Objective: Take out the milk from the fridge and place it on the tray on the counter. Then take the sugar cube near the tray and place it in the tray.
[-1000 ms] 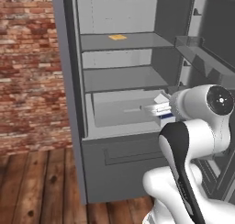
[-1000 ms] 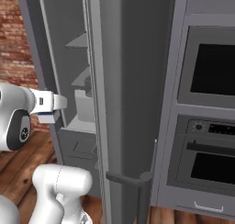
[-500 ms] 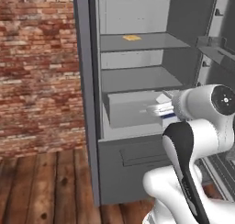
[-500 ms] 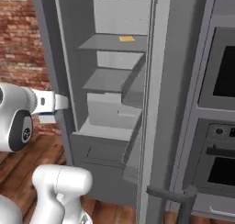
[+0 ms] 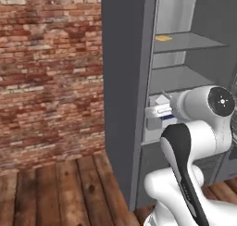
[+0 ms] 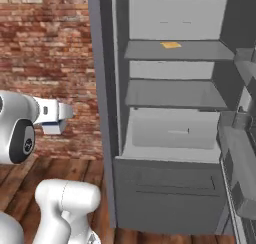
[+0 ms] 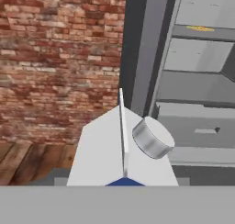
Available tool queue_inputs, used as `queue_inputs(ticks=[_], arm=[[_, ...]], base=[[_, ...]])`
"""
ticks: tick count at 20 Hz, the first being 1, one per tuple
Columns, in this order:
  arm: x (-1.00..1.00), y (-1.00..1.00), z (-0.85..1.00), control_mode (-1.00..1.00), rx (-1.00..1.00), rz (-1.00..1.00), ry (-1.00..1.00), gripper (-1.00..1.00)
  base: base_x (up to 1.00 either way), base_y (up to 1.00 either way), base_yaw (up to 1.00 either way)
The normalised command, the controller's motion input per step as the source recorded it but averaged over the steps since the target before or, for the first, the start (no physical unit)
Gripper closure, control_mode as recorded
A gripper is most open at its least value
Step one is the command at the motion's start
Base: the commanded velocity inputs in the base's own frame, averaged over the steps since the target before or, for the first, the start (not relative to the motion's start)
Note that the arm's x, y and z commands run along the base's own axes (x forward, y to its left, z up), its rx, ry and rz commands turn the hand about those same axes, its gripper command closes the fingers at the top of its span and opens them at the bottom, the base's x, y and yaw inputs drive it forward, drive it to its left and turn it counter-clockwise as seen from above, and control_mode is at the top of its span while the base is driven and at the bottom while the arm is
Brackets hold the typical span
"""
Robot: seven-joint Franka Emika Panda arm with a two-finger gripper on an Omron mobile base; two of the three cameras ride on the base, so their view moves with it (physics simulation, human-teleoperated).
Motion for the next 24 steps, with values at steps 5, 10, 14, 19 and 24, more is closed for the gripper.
queue_inputs(ticks=[5,10,14,19,24], arm=[[0.0,0.0,0.0,1.0,0.0,0.0,0.0,1.0],[0.0,0.0,0.0,1.0,0.0,0.0,0.0,1.0],[0.0,0.0,0.0,1.0,0.0,0.0,0.0,1.0],[0.0,0.0,0.0,1.0,0.0,0.0,0.0,1.0],[0.0,0.0,0.0,1.0,0.0,0.0,0.0,1.0]], base=[[-0.44,0.56,-0.86],[-0.19,0.28,-1.0],[-0.33,0.22,-0.99],[-0.39,0.22,-0.97],[-0.45,0.25,-0.94]])
